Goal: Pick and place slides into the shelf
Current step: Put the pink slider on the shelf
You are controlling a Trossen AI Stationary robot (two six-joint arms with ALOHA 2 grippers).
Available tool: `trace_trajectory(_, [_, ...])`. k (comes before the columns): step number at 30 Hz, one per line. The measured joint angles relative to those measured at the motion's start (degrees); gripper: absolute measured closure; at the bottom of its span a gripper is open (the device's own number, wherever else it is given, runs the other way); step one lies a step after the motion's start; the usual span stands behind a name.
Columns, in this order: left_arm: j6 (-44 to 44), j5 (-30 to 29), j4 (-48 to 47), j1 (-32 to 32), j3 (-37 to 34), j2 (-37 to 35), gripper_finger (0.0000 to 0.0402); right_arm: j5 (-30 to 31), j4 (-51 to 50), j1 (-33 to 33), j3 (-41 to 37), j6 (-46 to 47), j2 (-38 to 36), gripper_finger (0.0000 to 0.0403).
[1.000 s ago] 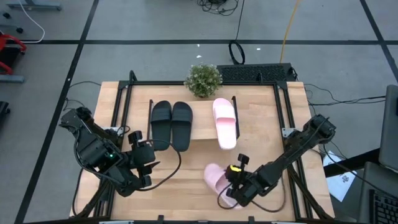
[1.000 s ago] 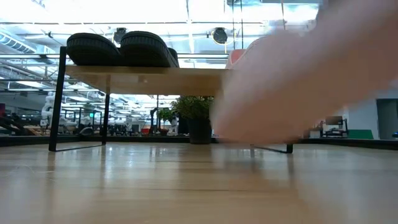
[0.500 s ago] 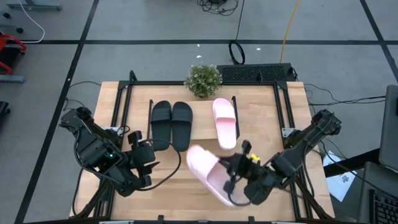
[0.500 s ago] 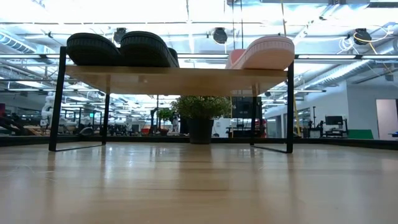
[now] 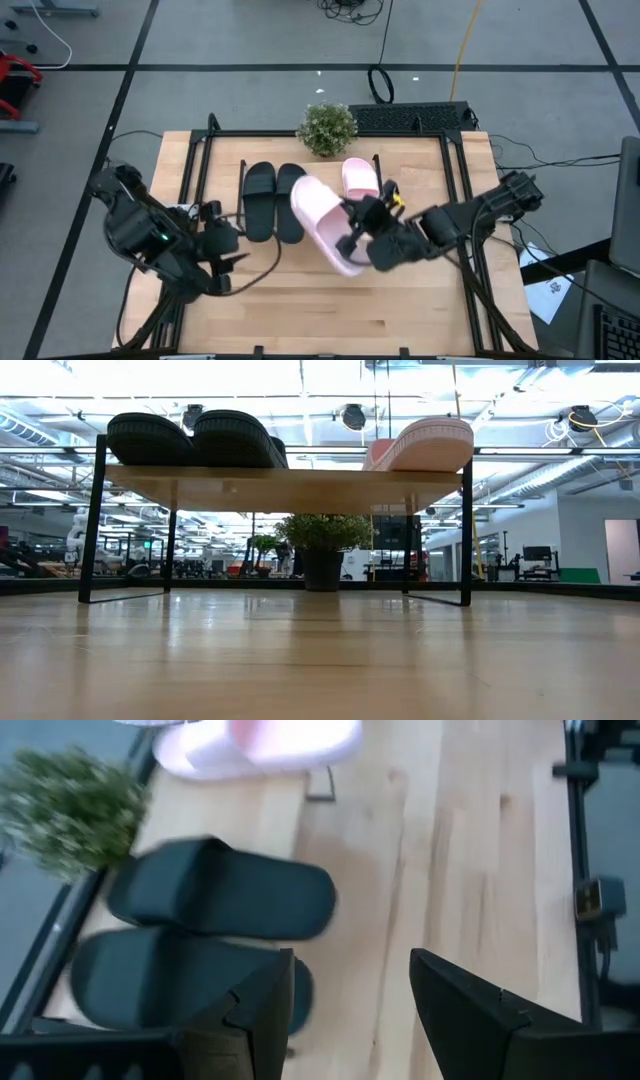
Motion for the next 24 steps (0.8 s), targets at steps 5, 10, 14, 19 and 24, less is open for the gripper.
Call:
trace_trajectory(5, [0.3,-4.7,-0.1,0.0,0.0,-5.1,0.0204,2.2,0.0,-4.8,2.9,-6.9,0.0,0.0402])
trace_trajectory(10, [0.4,-6.4,-0.1,0.0,0.0,-9.6,0.0204,3.5,-0.5,-8.4,3.2,-7.6,0.1,0.0402])
trace_trajectory(14, [2.8,-7.4,-0.1,0.0,0.0,-11.9,0.0204,3.4,-1.0,-10.5,3.2,-5.7,1.0,0.0402])
trace_trajectory(19, [7.6,-7.4,-0.1,0.0,0.0,-13.9,0.0204,2.9,-2.4,-12.6,3.2,0.1,4.8,0.0402])
trace_trajectory(24, [10.8,-7.4,0.0,0.0,0.0,-15.1,0.0204,1.5,-6.7,-14.7,3.2,7.2,8.6,0.0402])
